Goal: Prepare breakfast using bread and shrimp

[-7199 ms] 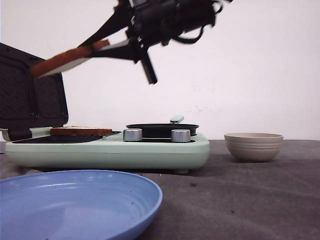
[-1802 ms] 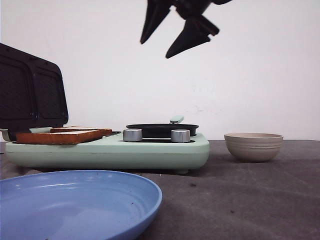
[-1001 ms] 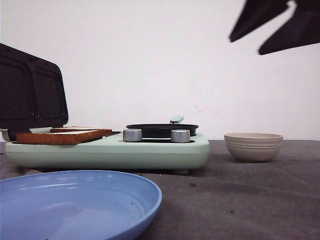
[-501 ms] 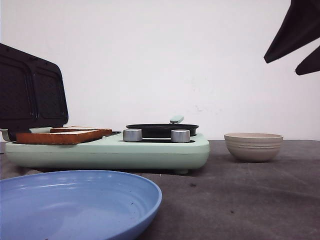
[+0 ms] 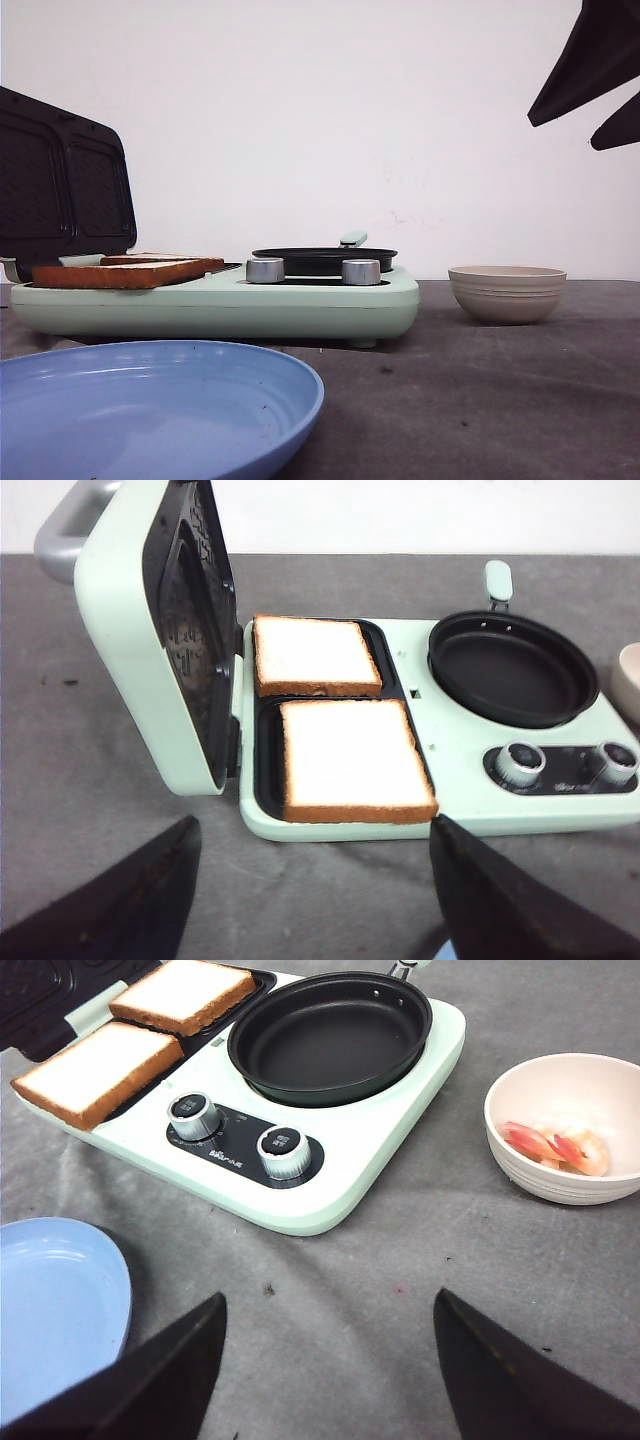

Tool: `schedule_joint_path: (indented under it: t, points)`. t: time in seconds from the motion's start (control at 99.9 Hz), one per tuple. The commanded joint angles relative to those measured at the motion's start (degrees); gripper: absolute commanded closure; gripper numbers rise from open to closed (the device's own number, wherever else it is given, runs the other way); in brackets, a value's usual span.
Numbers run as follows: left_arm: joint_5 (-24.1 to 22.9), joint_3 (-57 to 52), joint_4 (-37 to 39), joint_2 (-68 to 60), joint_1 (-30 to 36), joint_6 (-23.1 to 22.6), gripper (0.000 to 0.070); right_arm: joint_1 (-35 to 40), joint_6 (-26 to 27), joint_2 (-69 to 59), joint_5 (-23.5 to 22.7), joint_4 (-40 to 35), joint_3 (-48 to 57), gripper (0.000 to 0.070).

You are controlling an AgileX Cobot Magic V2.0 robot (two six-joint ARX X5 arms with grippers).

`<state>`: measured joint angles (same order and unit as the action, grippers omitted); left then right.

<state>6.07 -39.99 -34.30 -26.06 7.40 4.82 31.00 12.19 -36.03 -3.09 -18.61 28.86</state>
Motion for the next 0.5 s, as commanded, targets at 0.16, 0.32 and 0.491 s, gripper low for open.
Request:
schedule_joint_path:
  t: [0.16,0.32,0.491]
  points:
    - [0.1,-0.4,6.0,-0.2,0.0,9.4,0.0292,0.3,-0.5,-0.2,0.0,0.5,0.2,0.0302]
    - [-0.1,-0.5,12.6,-0.6,-0.1,14.8,0.0292,0.3,-0.5,-0.2,0.0,0.5,0.2,0.0302]
    - [0.7,-1.6,17.1,-3.8,-2.4,18.5,0.0288,0.3,-0.5,-0.2,0.0,0.5,0.2,0.0302]
